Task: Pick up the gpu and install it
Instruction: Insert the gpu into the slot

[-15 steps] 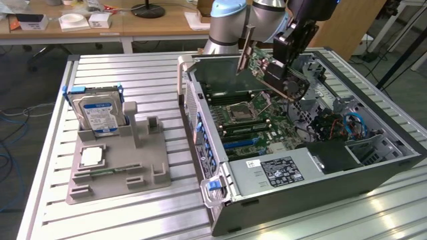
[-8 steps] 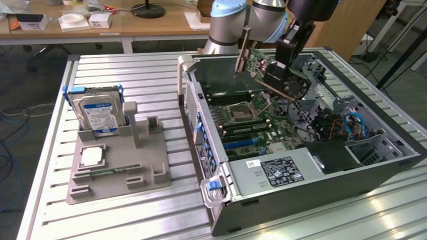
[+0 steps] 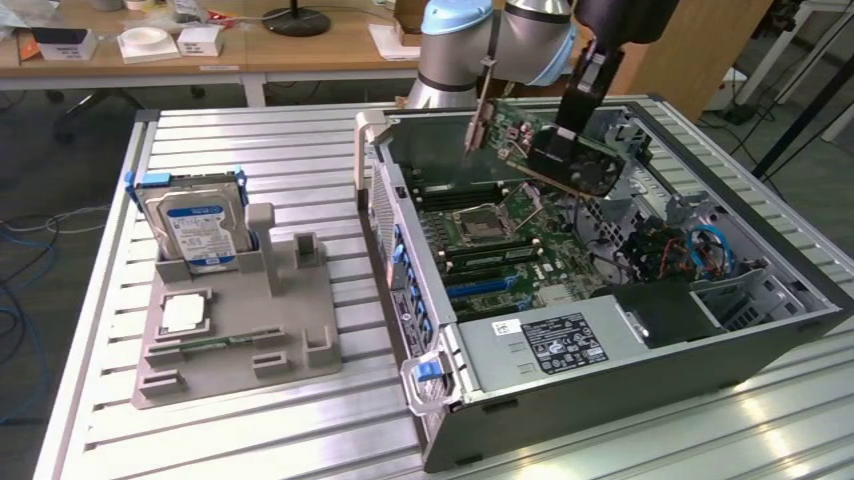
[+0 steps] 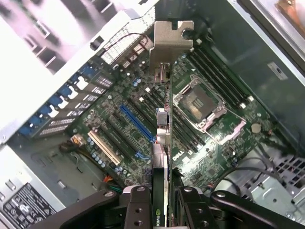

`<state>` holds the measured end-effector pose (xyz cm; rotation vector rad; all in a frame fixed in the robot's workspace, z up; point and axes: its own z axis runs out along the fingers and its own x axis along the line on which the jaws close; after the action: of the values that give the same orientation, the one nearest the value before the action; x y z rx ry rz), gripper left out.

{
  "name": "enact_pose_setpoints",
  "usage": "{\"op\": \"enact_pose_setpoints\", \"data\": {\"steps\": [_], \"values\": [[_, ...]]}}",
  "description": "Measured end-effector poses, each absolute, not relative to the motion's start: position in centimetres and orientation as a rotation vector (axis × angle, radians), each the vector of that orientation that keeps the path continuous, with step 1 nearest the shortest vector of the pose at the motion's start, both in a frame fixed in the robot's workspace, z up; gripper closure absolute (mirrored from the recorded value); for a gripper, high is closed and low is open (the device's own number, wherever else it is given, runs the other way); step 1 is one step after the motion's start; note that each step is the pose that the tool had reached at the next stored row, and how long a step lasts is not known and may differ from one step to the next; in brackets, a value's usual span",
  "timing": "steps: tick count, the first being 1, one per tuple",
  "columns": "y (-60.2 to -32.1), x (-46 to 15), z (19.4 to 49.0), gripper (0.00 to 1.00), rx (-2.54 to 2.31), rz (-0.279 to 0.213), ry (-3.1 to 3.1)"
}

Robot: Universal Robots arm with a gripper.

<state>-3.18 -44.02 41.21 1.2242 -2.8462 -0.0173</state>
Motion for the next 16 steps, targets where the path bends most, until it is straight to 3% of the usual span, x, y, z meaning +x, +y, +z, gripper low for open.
{"op": "enact_pose_setpoints", "data": {"steps": [16], "values": [[-44.02,-3.18,41.07,0.74,1.608,-0.008,-2.647]]}}
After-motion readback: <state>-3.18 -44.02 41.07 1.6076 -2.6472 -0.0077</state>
